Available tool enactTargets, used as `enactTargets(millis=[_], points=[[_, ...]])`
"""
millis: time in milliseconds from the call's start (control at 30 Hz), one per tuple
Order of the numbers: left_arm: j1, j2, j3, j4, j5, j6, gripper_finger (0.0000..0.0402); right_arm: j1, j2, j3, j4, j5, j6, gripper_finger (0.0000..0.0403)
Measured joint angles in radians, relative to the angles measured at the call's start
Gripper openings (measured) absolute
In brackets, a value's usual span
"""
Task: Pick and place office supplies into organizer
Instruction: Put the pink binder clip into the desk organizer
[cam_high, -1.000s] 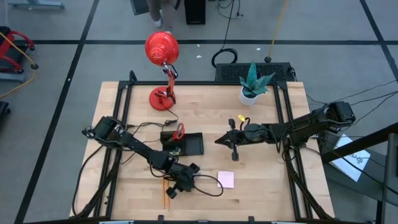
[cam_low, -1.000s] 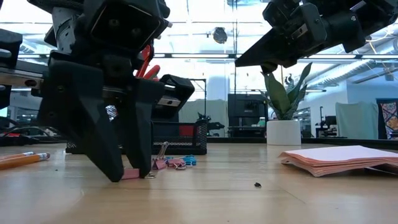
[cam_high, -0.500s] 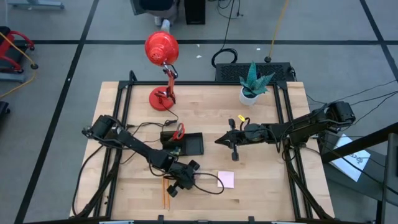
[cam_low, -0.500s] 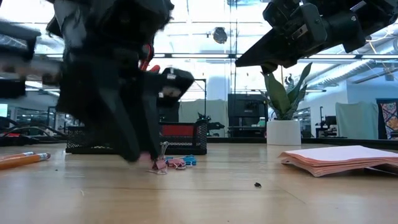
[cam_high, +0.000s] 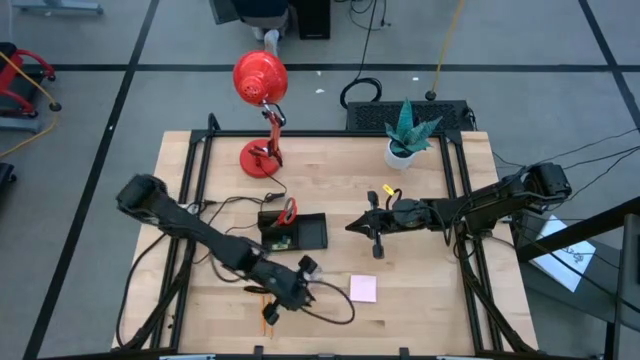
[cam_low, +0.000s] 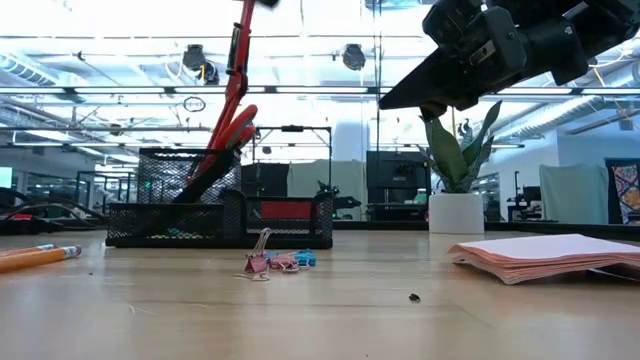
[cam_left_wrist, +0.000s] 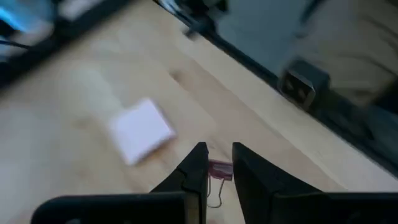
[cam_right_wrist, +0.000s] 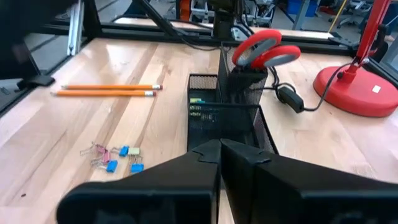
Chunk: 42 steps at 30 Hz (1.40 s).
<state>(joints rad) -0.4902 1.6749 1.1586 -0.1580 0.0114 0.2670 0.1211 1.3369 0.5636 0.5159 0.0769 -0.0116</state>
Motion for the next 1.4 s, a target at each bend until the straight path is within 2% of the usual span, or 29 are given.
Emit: enactTargets(millis=[233, 367, 500, 633, 700, 900, 1033, 1200, 1400], points=[[0.007, -0.21, -0.014, -0.202, -0.233, -0.092, 0.0062, 0.004, 0.0, 0.0, 0.003, 0.0, 0.004, 0.0004], [0.024, -0.301, -0.068, -0.28, -0.307, -0.188, 0.0063, 0.004, 0.0, 0.0, 0.001, 0.0, 0.004, 0.0004], [0.024, -0.365, -0.167, -0.218, -0.313, -0.306, 0.0063, 0.004, 0.0, 0.0, -0.007, 0.0, 0.006, 0.0004], [-0.02, -0.384, -0.31, -0.062, -0.332, -0.387, 0.0063, 0.005, 0.0, 0.0, -0.015, 0.0, 0.008, 0.0004], [-0.043, -0.384, -0.381, 0.07, -0.352, -0.409, 0.0063, 0.005, 0.0, 0.0, -0.021, 0.0, 0.008, 0.0004], [-0.092, -0.385, -0.566, 0.328, -0.547, -0.527, 0.0063, 0.005, 0.0, 0.0, -0.021, 0.0, 0.019, 0.0004], [-0.101, -0.385, -0.641, 0.332, -0.637, -0.674, 0.0063, 0.005, 0.0, 0.0, -0.02, 0.0, 0.019, 0.0004], [-0.099, -0.384, -0.682, 0.296, -0.641, -0.789, 0.0062, 0.005, 0.0, 0.0, -0.02, 0.0, 0.019, 0.0004], [-0.067, -0.384, -0.682, 0.21, -0.641, -0.821, 0.0062, 0.005, 0.0, 0.0, -0.019, 0.0, 0.019, 0.0004]])
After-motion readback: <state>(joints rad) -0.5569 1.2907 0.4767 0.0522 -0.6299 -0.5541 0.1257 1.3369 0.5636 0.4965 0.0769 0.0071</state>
